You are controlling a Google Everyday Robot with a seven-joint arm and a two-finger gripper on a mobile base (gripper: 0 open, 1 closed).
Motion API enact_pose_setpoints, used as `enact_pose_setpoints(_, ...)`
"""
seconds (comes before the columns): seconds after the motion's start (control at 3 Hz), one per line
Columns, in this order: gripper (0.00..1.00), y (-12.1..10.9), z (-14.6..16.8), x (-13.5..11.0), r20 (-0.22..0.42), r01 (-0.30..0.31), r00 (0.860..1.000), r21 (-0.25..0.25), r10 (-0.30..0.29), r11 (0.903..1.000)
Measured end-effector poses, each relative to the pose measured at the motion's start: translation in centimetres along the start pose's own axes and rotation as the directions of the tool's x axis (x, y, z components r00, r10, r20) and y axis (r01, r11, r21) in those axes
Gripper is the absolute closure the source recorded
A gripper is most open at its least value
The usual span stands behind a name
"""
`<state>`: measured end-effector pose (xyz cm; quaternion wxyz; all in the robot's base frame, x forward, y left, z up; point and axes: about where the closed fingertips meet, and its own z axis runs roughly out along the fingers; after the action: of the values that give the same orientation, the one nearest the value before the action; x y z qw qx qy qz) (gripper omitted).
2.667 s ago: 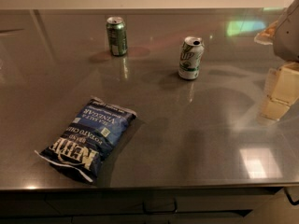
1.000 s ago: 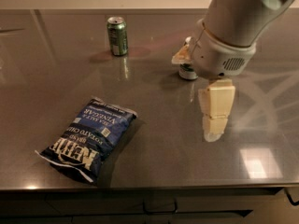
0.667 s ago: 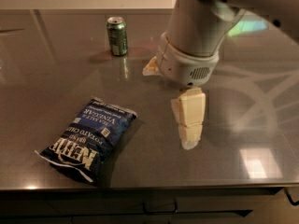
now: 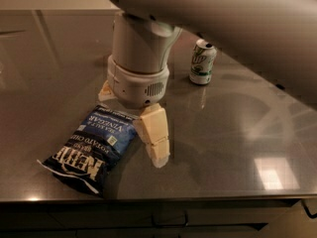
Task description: Pick blue chip bag
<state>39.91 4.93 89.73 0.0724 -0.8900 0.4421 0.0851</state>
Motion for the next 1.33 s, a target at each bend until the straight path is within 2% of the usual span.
enact_pose_setpoints(0.33,0.00,-1.7,1.4,-2.5,0.030,0.098,0.995,-0.027,-0.097,0.9949)
enact_pose_setpoints(0.67,0.00,-3.8,2.1,-3.8,0.046,0.172,0.984,-0.032,-0.171,0.9845)
enact_pose_setpoints(1.0,0.00,-5.4,2.5,-3.8,0.053,0.232,0.971,-0.020,-0.231,0.9724)
enact_pose_setpoints(1.33,0.00,-6.0,3.0,-2.7,0.045,0.283,0.958,-0.003,-0.283,0.9591)
